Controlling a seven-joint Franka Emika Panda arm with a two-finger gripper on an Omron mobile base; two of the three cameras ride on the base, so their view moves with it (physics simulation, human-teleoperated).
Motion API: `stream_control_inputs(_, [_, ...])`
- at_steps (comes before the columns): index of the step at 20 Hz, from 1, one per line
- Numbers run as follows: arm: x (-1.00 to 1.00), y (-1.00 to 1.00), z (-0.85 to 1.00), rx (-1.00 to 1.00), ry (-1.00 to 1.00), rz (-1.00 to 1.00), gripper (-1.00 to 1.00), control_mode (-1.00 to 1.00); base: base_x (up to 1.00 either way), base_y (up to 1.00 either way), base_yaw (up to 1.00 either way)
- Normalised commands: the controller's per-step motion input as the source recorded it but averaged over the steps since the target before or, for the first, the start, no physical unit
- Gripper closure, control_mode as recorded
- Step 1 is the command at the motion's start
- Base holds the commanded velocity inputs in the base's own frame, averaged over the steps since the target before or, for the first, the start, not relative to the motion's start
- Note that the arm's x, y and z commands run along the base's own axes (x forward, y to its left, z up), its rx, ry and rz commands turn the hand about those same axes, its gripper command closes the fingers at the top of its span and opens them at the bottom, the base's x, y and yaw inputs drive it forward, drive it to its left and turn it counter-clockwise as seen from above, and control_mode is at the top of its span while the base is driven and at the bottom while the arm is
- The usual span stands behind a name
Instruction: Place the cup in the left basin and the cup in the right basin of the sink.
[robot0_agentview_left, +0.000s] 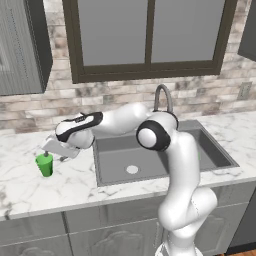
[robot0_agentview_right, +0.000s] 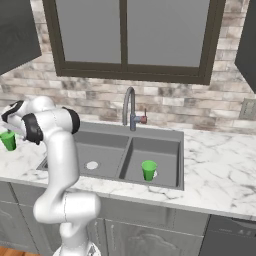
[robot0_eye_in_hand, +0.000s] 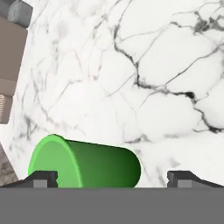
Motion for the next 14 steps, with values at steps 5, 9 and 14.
stream_control_inputs(5, [0.21,0.21,-0.15,-0.02,0.09,0.00,-1.00,-1.00,0.00,0.00,0.00])
stream_control_inputs(9, [0.23,0.28,-0.18,-0.07,0.10,0.00,-1.00,-1.00,0.00,0.00,0.00])
stream_control_inputs(14, [0.15,0.24,-0.13,-0.12,0.08,0.00,-1.00,-1.00,0.00,0.00,0.00])
